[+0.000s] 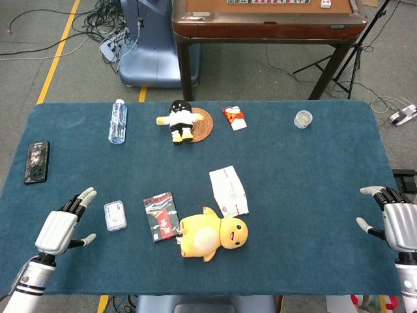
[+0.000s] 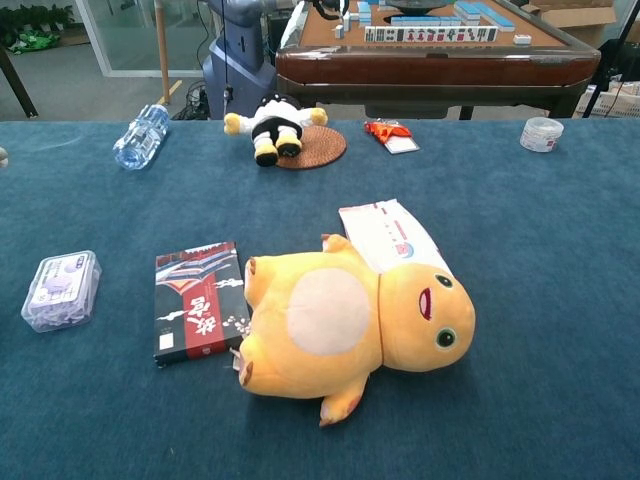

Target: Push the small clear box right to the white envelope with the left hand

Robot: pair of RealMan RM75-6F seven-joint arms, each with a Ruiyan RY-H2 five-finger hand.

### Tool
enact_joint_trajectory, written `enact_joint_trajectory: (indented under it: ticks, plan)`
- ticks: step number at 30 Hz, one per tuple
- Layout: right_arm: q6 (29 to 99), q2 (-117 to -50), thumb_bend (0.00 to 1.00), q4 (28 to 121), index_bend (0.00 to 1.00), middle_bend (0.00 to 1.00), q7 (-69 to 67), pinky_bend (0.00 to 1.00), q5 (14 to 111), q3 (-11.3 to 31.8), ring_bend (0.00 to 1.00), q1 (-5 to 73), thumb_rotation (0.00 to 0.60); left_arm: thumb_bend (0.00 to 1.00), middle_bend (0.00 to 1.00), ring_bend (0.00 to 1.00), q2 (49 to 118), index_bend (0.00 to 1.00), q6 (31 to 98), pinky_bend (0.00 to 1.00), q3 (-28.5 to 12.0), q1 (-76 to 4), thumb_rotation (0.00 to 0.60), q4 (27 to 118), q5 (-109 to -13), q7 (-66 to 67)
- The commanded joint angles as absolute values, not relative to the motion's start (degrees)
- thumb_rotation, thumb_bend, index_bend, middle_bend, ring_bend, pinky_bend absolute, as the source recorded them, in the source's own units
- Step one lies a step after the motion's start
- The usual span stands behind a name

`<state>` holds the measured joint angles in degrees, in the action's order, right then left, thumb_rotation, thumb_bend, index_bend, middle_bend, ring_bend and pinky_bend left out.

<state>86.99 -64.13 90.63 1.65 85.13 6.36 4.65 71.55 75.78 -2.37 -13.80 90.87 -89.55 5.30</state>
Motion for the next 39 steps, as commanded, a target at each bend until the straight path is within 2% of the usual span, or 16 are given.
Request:
enact_joint_trajectory:
  ticks: [1,5,8,39]
  plan:
    - [86.5,-64.3,0.00,90.6,0.36,0.37,1.8,0.42,84.8,6.6,0.29,5.1,0.600,0.00,0.00,0.00,72.1,0.00,74.0,0.16,-3.0,-15.0,0.600,90.9,-88.0,5.6]
    - [85.8,-64.4,0.00,90.6,0.36,0.37,1.9,0.42,84.4,7.0,0.29,5.6,0.600,0.00,0.00,0.00,71.9,0.00,71.3,0.07,-3.0,-16.6,0.600,90.6,-87.2,6.4]
    - [85.5,-64.4,0.00,90.7,0.36,0.37,2.1,0.42,84.2,7.3,0.29,6.1,0.600,0.00,0.00,0.00,72.1,0.00,69.5,0.05,-2.9,-17.5,0.600,90.2,-86.4,6.4]
    - [84.9,-63.7,0.00,91.3,0.37,0.37,2.3,0.40,83.3,7.7,0.29,6.9,0.600,0.00,0.00,0.00,80.7,0.00,63.3,0.00,-4.8,-22.6,0.600,79.3,-78.3,9.7]
